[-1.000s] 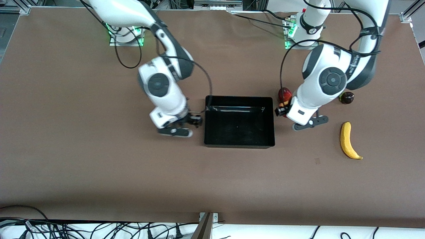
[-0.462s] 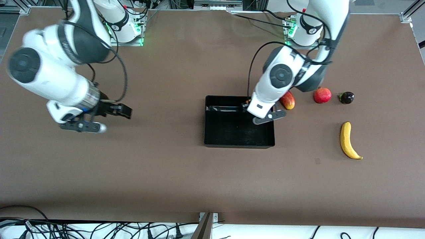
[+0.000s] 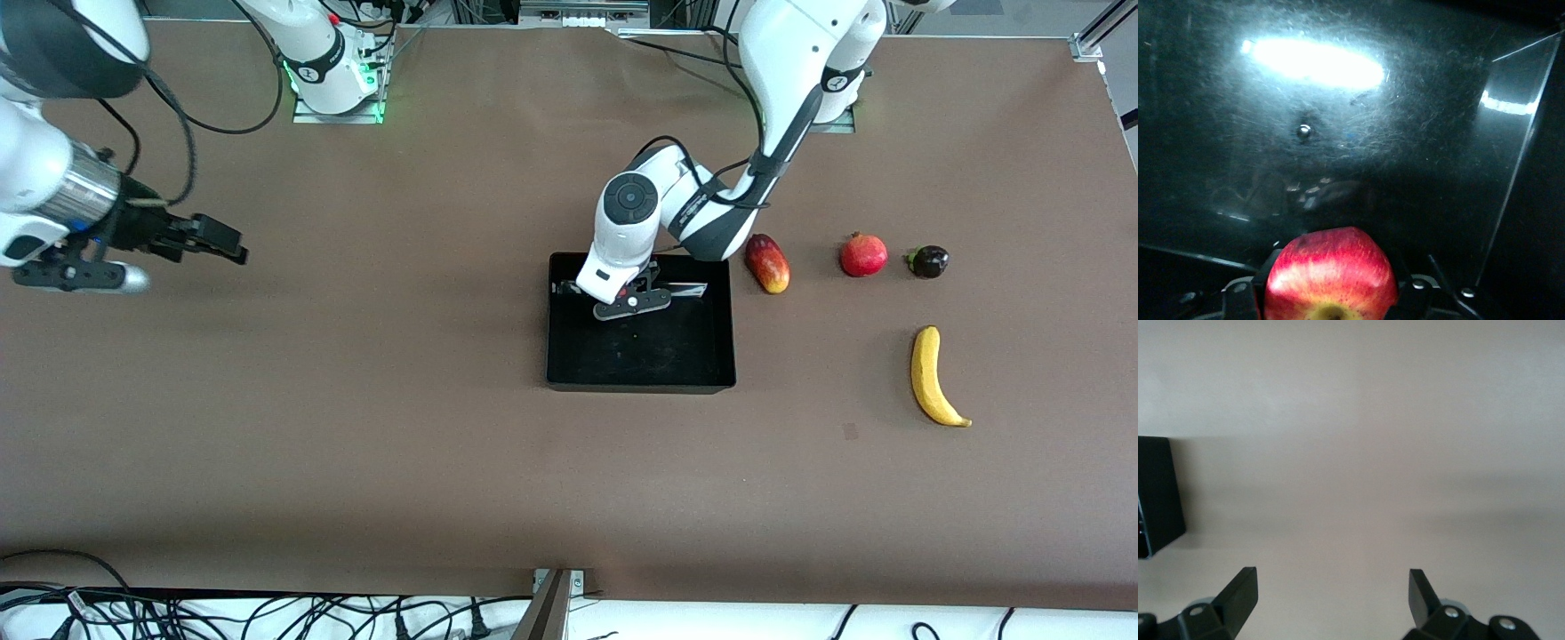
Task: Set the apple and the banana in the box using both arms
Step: 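Carry the apple over the box while the right gripper withdraws, then lower the red apple into the box and open the left gripper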
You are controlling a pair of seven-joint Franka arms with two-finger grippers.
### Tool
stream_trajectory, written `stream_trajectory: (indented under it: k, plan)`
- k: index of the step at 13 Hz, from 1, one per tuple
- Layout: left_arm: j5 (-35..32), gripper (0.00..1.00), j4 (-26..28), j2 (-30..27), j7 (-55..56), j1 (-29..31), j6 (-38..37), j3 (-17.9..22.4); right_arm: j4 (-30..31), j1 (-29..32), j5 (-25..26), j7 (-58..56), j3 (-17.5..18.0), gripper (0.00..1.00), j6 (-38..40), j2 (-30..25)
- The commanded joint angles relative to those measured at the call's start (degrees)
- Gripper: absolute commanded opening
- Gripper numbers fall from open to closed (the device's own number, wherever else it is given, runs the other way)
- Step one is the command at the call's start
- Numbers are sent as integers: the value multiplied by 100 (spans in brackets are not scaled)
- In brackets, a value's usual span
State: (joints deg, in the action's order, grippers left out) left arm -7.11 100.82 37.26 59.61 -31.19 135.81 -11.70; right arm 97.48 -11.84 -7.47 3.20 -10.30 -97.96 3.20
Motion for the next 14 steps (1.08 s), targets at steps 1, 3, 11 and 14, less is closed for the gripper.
stream_trajectory:
  k: [1, 3, 11, 14]
  plan:
    - [-168, 0, -159, 193, 139, -89, 120, 1, 272, 489, 340, -381, 405, 100, -31, -284]
    - [-212, 0, -151, 299, 252, -107, 262, -17, 272, 490, 474, -364, 406, 100, 31, -337]
    - [-99, 100, -194, -886, -96, 664, -2081, -403, -246, 376, 746, -329, 432, 100, 451, -206]
    - [218, 100, -247, -1308, -1560, 1612, -2760, -307, -273, 384, 869, -294, 415, 100, 470, -197]
